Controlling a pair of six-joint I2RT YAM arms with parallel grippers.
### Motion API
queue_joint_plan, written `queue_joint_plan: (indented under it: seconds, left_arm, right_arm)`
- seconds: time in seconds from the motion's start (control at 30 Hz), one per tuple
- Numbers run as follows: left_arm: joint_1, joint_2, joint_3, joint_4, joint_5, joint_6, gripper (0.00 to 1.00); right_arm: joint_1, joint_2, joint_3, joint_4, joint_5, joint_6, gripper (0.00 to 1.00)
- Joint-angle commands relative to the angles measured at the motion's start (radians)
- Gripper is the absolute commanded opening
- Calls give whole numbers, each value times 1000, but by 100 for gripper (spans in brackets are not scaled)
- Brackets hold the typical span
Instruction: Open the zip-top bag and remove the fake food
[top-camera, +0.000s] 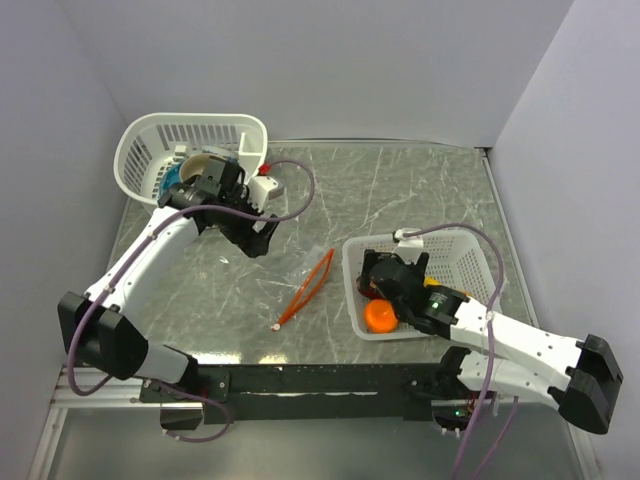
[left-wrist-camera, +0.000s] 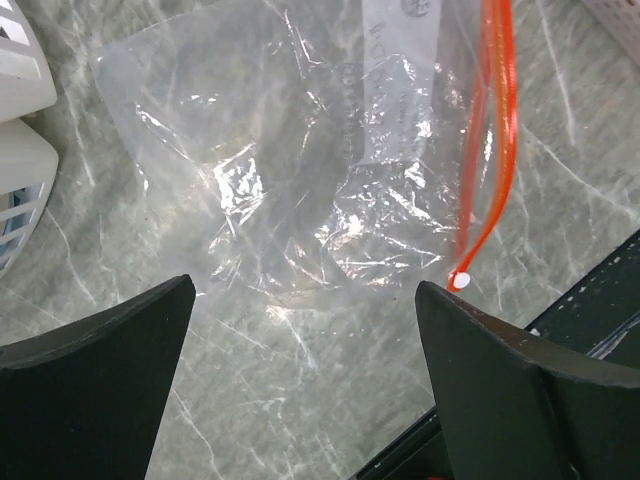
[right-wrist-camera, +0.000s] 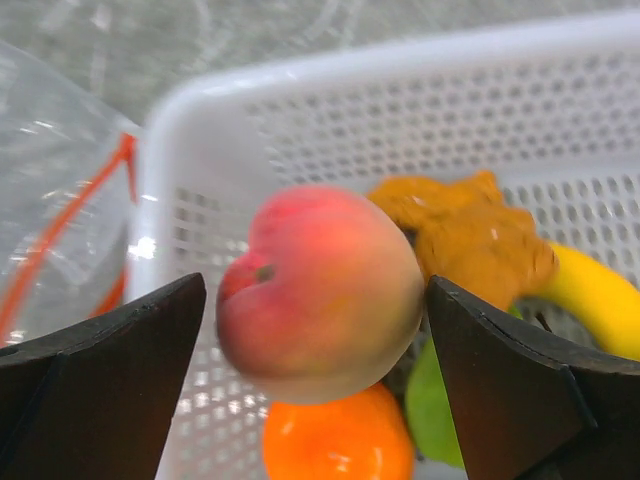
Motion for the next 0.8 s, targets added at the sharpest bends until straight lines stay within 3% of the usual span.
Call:
queue_joint_plan:
  seconds: [0.0, 0.37, 0.77]
  left_arm:
    - [1, -70, 17, -14, 38, -24, 99]
    - [1, -143, -28, 32, 61, -108, 99]
    - [0, -151, -57, 101, 89, -125, 99]
  right_arm:
    - [-7, 34, 71, -109, 19, 85, 100]
    - [19, 146, 320, -220, -29, 54, 100]
    - [50, -56, 372, -260, -39, -44, 100]
